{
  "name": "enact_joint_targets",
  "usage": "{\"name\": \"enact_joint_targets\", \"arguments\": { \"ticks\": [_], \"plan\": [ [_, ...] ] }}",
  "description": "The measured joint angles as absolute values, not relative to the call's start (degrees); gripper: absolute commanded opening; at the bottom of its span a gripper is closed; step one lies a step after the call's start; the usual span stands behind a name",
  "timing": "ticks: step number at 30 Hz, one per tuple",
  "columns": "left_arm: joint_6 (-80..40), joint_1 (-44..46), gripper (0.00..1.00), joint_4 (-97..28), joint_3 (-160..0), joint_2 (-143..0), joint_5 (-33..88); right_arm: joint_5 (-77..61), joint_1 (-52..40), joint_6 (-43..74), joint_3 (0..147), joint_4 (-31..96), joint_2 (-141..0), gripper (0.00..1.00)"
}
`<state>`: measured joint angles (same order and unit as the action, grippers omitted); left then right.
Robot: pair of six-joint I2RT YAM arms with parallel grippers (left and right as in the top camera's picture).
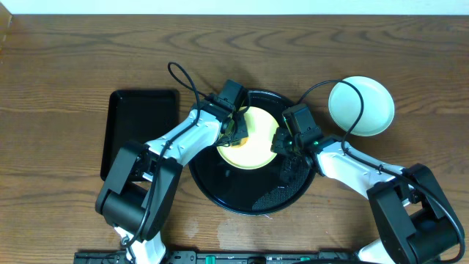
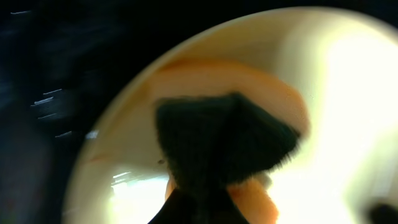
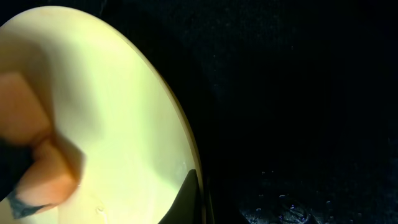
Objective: Clean dirty plates on tray and stack at the side
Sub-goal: 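Lift the sponge and return the left gripper to the small black tray, then lift the yellow plate with the right gripper and carry it right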
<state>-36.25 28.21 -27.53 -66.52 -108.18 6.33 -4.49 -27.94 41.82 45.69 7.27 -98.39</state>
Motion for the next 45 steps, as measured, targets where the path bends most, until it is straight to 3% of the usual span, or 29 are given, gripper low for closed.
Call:
{"name": "enact_joint_targets", "arguments": {
  "ticks": [15, 21, 28, 34, 37, 45],
  "plan": [
    [-33.2, 28.5, 0.08, -35.9, -68.9, -105.8, -12.5, -5.5, -28.6, 40.9, 46.2, 7.2, -98.4, 0.01],
    [-33.0, 26.2, 0.08, -37.7, -70.9, -94.1, -23.2, -2.6, -29.3, 33.6, 49.5, 13.3, -98.0, 0.01],
    [-33.0, 17.9, 0.08, -44.8, -71.2, -83.5, -26.5, 1.7, -34.9, 20.9, 58.3, 18.6, -92.8, 0.01],
    [-32.9, 7.7, 0.08, -48.8, -71.2, -80.9, -22.7, 16.2, -42.7, 10.4, 66.2, 25.0, -90.8, 0.01],
    [-32.9, 3.7, 0.08, -49.3, -71.2, -80.9, -18.7, 31.0, -47.8, 4.3, 69.3, 26.9, -90.8, 0.01],
    [-32.9, 2.0, 0.08, -49.5, -71.2, -81.0, -15.6, 54.5, -55.0, -7.1, 70.9, 23.0, -90.8, 0.01]
  ]
}}
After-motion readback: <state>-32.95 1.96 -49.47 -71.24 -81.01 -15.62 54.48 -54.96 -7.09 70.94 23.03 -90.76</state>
